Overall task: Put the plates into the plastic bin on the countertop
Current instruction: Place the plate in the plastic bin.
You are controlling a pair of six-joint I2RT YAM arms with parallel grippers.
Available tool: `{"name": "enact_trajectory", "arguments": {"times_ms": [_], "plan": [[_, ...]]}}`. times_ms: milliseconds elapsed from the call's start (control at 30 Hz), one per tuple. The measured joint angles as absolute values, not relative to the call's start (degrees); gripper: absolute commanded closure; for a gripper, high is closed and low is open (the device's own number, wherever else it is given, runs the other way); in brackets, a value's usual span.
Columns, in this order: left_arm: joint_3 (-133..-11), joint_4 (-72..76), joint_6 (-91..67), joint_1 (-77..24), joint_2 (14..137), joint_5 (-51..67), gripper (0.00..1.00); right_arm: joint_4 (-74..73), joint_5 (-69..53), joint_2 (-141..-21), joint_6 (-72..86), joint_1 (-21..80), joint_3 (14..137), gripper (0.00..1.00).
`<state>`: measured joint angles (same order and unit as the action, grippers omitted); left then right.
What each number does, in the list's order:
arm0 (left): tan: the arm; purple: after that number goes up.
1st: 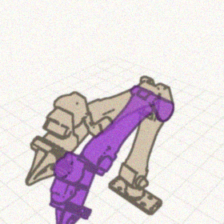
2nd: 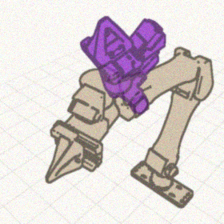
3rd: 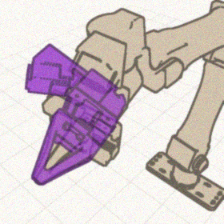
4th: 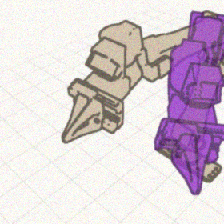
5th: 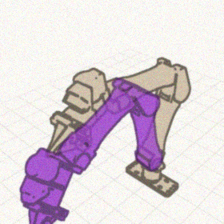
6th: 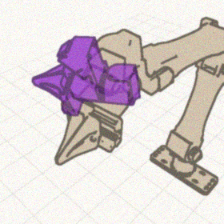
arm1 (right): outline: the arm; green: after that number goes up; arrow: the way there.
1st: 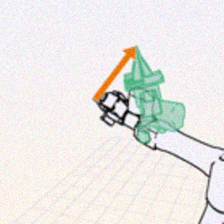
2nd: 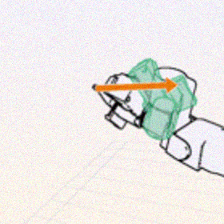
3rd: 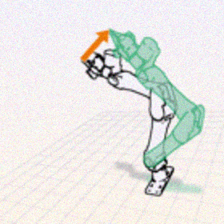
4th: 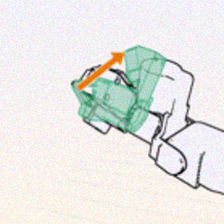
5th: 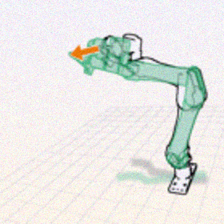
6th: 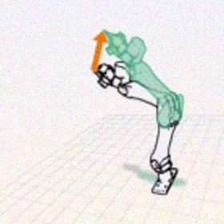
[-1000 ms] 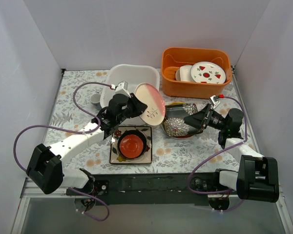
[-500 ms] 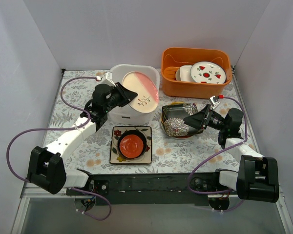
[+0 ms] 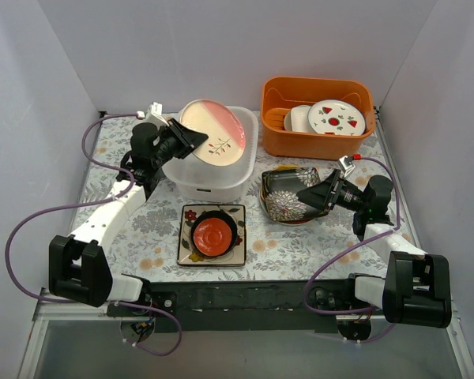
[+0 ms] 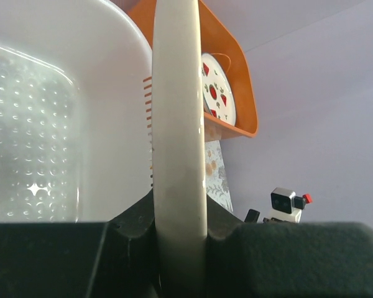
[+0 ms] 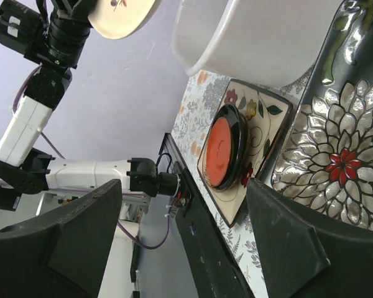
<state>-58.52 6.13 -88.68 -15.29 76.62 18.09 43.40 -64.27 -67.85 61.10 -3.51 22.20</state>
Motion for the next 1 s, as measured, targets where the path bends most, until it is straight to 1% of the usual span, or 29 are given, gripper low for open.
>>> {"name": "enact_trajectory", "arguments": {"times_ms": [233,1000], "plan": [[-60.8,5.3,-88.1,-13.4,79.9,19.1,1.00,43.4,-64.3,-67.9,61.1,-3.5,22.2,0.12],[-65.7,2.9,-85.1,-13.3,96.0,20.0,1.00,42.8,-64.8,-68.8,59.7,-3.5,22.2,0.13]]}}
